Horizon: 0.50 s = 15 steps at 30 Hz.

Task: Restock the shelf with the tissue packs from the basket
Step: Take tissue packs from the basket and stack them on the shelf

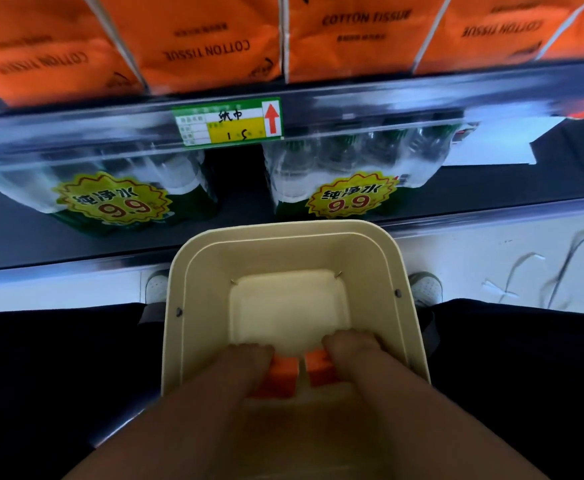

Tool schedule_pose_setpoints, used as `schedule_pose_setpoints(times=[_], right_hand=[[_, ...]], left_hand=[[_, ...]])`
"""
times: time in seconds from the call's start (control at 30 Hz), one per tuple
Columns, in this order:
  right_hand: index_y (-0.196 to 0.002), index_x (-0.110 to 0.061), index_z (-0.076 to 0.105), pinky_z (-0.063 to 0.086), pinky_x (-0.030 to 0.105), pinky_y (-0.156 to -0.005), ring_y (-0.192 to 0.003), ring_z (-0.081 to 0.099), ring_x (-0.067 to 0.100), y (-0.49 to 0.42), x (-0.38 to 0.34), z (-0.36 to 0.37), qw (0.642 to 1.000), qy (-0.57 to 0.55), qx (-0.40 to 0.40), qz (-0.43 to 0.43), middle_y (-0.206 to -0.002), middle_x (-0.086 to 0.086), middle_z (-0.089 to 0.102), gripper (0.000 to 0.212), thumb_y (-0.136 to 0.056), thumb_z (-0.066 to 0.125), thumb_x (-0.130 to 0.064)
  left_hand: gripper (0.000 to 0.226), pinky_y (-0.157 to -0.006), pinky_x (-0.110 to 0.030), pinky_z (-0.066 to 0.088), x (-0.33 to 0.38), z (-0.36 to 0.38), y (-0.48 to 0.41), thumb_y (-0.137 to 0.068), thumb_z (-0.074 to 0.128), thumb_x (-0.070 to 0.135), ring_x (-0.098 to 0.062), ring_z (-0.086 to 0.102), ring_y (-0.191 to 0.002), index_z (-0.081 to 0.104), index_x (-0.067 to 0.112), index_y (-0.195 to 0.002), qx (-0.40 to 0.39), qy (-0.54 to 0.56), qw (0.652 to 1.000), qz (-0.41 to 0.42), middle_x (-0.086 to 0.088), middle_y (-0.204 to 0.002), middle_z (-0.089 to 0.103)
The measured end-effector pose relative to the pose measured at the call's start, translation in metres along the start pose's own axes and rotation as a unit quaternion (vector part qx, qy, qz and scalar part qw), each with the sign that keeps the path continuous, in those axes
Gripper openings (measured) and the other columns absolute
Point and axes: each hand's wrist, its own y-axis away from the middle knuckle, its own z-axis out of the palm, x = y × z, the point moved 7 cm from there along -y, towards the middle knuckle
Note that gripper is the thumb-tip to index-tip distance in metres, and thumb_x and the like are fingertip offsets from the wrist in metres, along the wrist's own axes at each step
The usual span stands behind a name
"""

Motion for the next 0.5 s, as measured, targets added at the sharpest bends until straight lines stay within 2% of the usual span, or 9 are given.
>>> schedule_pose_setpoints(times=[0.17,0.3,0.5], right_hand=[[-0.125,-0.017,0.051,0.044,0.042,-0.097,-0.118,0.051,0.034,0.014,0.001,-0.036,0.997,-0.013,0.065,-0.033,-0.128,0.012,0.047,0.036,-0.091,0.057,-0.024],[-0.124,-0.019,0.053,0.047,0.039,-0.092,-0.111,0.054,0.032,0.041,0.003,-0.07,0.991,-0.032,0.117,-0.061,-0.123,0.01,0.046,0.037,-0.088,0.059,-0.026],[-0.118,-0.021,0.056,0.048,0.036,-0.09,-0.107,0.056,0.027,0.095,0.003,-0.125,0.979,-0.048,0.185,-0.073,-0.119,0.007,0.057,0.036,-0.084,0.063,-0.026]], left_hand=[[0.047,-0.092,-0.037,0.044,-0.013,-0.049,0.013,-0.085,0.062,0.021,-0.033,0.056,-0.117,0.045,0.016,-0.129,0.042,0.014,0.999,-0.017,-0.015,-0.129,0.056],[0.049,-0.085,-0.034,0.044,-0.027,-0.089,0.031,-0.084,0.065,0.029,-0.032,0.058,-0.11,0.045,0.019,-0.128,0.074,0.031,0.997,-0.014,-0.014,-0.125,0.058],[0.058,-0.094,-0.031,0.042,-0.034,-0.146,0.079,-0.089,0.065,0.039,-0.024,0.054,-0.118,0.043,0.021,-0.139,0.105,0.06,0.993,0.007,-0.006,-0.135,0.053]])
